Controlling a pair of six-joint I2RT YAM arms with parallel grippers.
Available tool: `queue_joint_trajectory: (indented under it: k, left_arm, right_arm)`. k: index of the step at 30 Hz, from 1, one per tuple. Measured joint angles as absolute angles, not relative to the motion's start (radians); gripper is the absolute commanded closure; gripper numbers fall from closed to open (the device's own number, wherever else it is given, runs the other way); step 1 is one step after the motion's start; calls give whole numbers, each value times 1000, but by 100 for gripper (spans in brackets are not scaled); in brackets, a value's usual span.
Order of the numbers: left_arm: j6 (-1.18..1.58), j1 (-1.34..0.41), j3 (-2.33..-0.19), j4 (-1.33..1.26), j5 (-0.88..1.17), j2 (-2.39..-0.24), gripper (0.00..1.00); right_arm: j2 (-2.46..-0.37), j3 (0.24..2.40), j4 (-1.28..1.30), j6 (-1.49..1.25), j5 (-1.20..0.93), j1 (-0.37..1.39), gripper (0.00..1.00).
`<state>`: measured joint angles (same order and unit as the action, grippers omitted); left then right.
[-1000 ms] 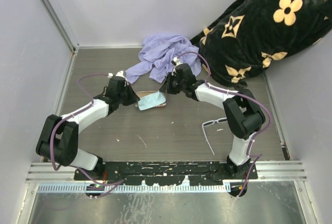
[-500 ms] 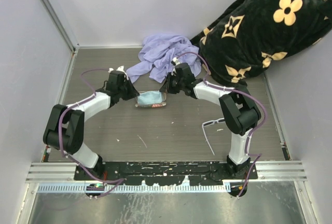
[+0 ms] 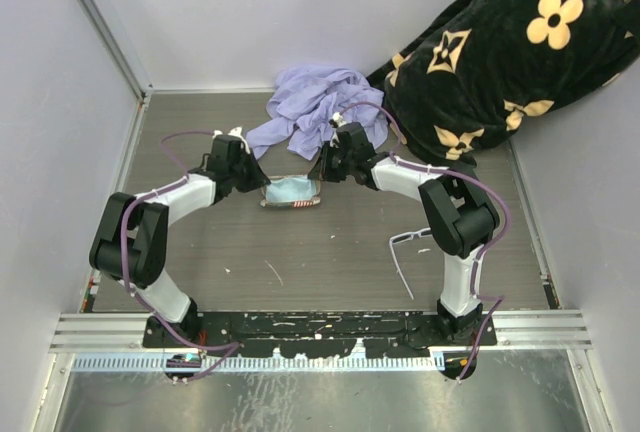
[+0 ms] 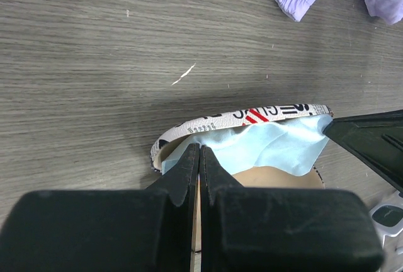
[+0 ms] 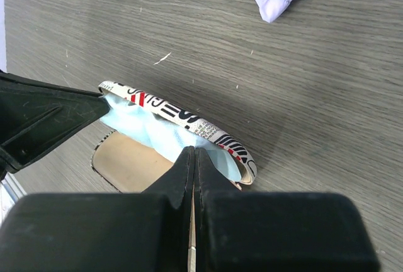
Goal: Organize the sunglasses
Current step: Place the glasses cleaning cloth in the sunglasses case.
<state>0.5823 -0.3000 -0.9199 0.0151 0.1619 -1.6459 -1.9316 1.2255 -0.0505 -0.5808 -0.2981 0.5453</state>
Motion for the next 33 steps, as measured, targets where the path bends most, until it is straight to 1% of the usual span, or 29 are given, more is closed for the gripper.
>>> queue_joint_trajectory:
  k: [16,21,22,24,28,33]
  left_arm:
    - [582,-284,-934,9,165,-1652,100]
    - [582,-284,-935,10,169,-1660,100]
    - [582,-284,-935,10,170,-1660,99]
    - [582,-283,-937,11,170,-1660,92]
    - [582,-282,-946,11,170,-1660,83]
    - [583,-281,-949,11,170,-1660,81]
  right_arm:
    - [-1932,1225,-50,-577,-297,539,100]
    - [-1932,1225,-50,-577,-297,539,98]
    - [-1932,1225,-50,-577,-297,539,97]
    - [-1932,1225,-50,-577,-297,539,97]
    - [-1932,1225,-50,-577,-297,539,94]
    - [-1932,1225,-50,-577,-297,539,90]
